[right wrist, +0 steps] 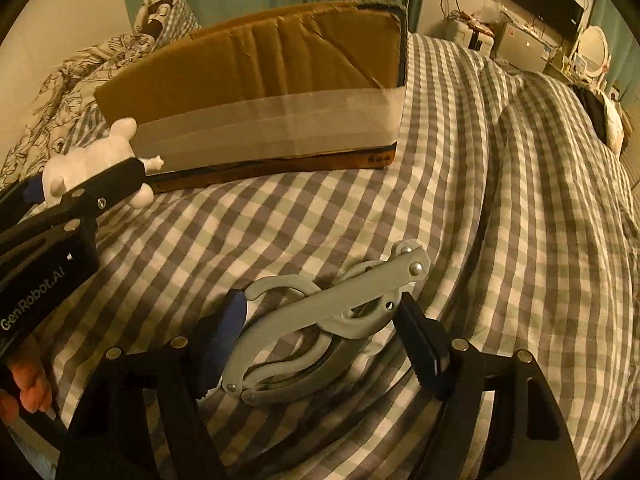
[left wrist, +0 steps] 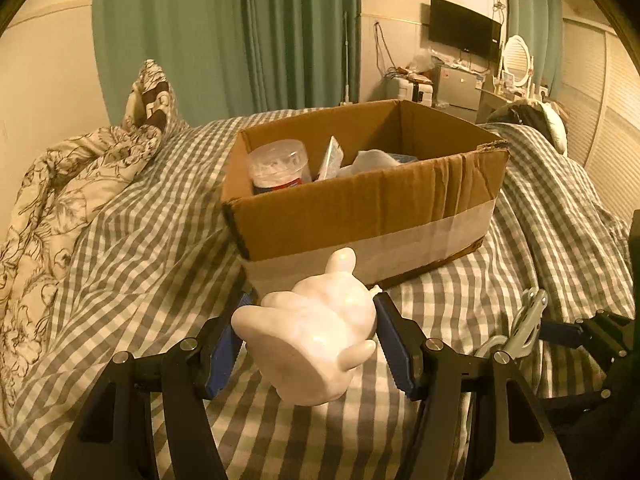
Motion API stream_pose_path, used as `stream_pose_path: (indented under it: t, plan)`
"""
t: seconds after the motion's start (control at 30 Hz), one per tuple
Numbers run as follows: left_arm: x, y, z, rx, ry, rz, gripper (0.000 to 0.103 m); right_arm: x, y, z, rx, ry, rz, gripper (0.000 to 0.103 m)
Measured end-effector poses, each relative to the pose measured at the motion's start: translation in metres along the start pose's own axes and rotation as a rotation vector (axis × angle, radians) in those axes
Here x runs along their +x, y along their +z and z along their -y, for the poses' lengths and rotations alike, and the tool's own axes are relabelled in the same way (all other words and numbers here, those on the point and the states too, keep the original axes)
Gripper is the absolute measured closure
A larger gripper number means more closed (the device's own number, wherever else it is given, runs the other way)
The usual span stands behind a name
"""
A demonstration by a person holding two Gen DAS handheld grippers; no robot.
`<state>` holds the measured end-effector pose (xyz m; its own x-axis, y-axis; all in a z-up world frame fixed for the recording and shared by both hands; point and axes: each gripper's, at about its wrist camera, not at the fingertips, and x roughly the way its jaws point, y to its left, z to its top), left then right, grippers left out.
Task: Organize objects
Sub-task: 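Grasp the grey hanger clip with the right tool and lift it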
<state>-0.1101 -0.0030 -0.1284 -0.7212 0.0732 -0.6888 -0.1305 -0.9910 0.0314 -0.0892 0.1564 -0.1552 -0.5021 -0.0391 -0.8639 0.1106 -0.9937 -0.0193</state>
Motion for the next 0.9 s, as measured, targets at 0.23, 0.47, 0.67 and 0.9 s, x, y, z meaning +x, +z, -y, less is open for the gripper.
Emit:
stream_pose_path:
  t: [0.23, 0.47, 0.67, 0.9]
  plan:
    - [-0.015, -0.004, -0.008, -0.015, 0.01, -0.002, 0.039, -0.012, 0.002, -0.01, -0.001, 0.011, 0.042, 0.029]
    - [-0.038, -0.003, -0.012, -0.027, 0.002, 0.02, 0.039, -0.038, 0.007, -0.018, -0.018, 0.016, 0.088, 0.085]
    - [-0.054, -0.004, -0.015, -0.04, 0.004, 0.036, 0.039, -0.042, 0.0, -0.03, -0.037, 0.067, 0.083, 0.085]
    - [-0.054, -0.011, -0.023, -0.064, 0.015, 0.015, 0.039, -0.024, -0.003, -0.017, 0.035, 0.035, 0.021, 0.03]
